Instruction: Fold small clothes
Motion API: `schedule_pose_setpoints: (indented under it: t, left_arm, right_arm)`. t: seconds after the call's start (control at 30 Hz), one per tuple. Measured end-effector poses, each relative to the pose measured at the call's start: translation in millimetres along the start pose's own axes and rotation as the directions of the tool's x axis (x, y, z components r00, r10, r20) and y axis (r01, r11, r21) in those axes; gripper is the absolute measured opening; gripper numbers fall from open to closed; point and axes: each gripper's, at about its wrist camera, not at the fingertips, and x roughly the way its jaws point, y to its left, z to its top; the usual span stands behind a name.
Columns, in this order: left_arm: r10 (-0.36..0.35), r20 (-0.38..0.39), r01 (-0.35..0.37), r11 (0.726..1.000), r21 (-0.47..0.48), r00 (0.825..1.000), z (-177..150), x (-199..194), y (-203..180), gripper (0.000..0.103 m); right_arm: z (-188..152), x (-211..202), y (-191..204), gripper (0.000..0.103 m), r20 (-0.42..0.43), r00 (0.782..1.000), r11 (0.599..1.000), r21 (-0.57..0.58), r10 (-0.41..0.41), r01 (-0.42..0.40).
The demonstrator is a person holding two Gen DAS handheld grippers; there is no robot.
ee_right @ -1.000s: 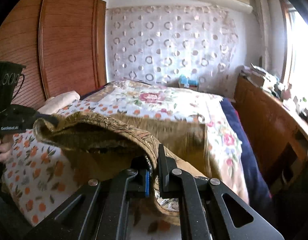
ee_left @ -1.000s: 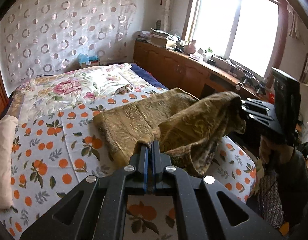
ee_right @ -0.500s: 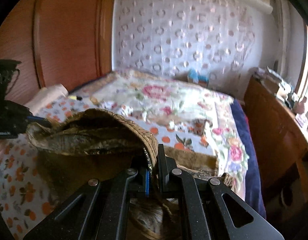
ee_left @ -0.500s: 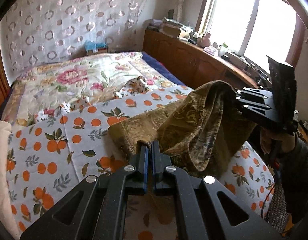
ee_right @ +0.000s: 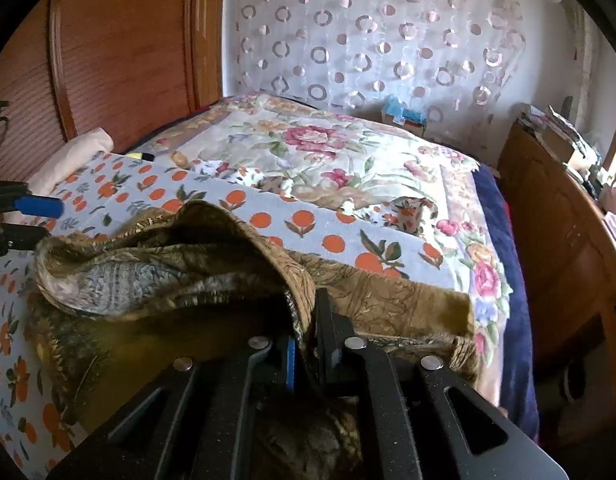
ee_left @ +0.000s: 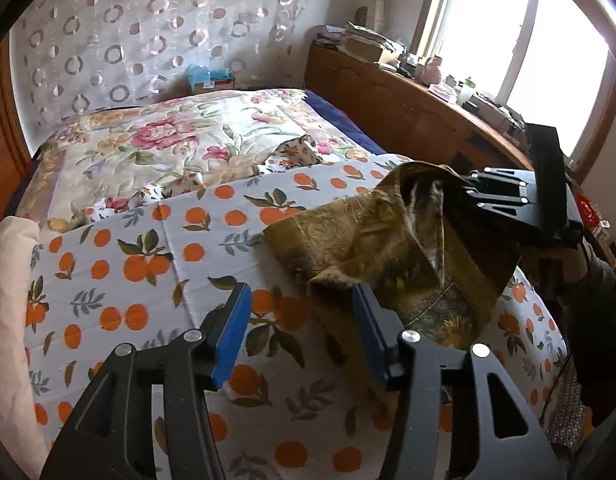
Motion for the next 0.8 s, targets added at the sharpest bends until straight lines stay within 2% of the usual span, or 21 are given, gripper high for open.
schedule_pose_setpoints:
  t: [0.03, 0.17, 0.2, 0.33, 0.47, 0.63, 0.8]
  left_arm:
    - [-0.002, 0.003, 0.002, 1.0, -0.001, 1.0, 0, -1, 1, 0.053]
    - [-0.006, -0.001, 0.006, 1.0, 0.002, 1.0, 1, 4, 3, 0.053]
    - [-0.006, -0.007, 0.006, 1.0, 0.004, 1.0, 2, 7, 3, 0.053]
    - [-0.008, -0.022, 0.008, 1.0, 0.011, 1.0, 10, 20, 3, 0.053]
    - [0.004, -0.042, -0.003, 1.0, 0.02, 0.999, 19, 37, 5, 0.053]
    - [-0.018, -0.053, 0.018, 1.0, 0.012, 0.998, 29, 49, 6, 0.054]
    - [-0.02, -0.061, 0.02, 1.0, 0.005, 0.998, 32, 61, 6, 0.053]
  right_arm:
    - [0, -1, 2, 0.027, -0.001, 1.0, 1.0, 0.001, -0.016, 0.016]
    - [12, -5, 0, 0.04, 0.027, 0.999, 0.999, -0.005, -0.047, 0.047]
    - [17, -5, -3, 0.047, 0.035, 0.997, 0.998, -0.004, -0.067, 0.067]
    - [25, -22, -12, 0.061, 0.084, 0.991, 0.994, 0.044, -0.104, 0.1]
    - [16, -43, -14, 0.063, 0.097, 0.988, 0.992, 0.053, -0.121, 0.116]
    - [-7, -55, -16, 0.069, 0.072, 0.992, 0.991, 0.096, -0.104, 0.097]
    - [-2, -66, -18, 0.069, 0.074, 0.992, 0.99, 0.104, -0.101, 0.093]
